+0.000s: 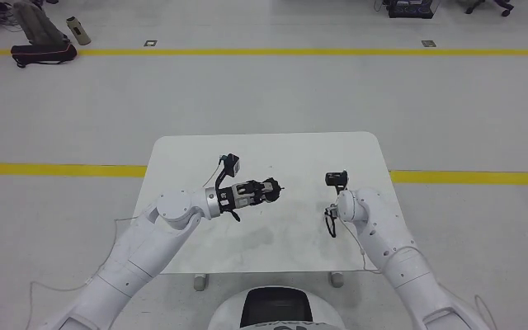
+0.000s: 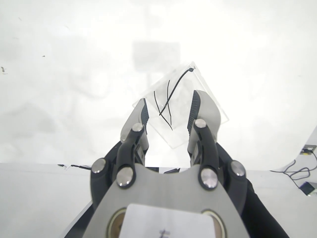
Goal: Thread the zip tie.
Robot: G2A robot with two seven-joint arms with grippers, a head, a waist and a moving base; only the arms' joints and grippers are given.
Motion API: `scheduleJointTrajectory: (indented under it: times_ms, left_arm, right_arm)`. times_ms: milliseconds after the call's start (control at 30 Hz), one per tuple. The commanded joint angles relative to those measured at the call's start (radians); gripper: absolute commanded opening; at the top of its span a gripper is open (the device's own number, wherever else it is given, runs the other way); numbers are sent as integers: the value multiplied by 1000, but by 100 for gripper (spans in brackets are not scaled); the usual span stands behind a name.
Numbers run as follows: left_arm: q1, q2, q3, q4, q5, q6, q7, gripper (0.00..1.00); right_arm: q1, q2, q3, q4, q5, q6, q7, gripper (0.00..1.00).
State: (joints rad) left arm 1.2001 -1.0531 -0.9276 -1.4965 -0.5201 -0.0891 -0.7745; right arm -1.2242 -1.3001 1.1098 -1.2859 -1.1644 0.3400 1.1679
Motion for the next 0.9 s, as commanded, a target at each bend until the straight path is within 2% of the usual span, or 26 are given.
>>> scheduleJointTrajectory:
  times_ms: [0,300,867]
  left_arm:
    - [0,0,0,0,0,0,0,0]
    - [0,0,0,0,0,0,0,0]
    - [0,0,0,0,0,0,0,0]
  right_arm:
    - [5,-7,0,22,0,0,-8,36]
    - [26,-35,-3,89,-14,0,-18,33]
    - [21,-66,27,112,-57,0,-12,32]
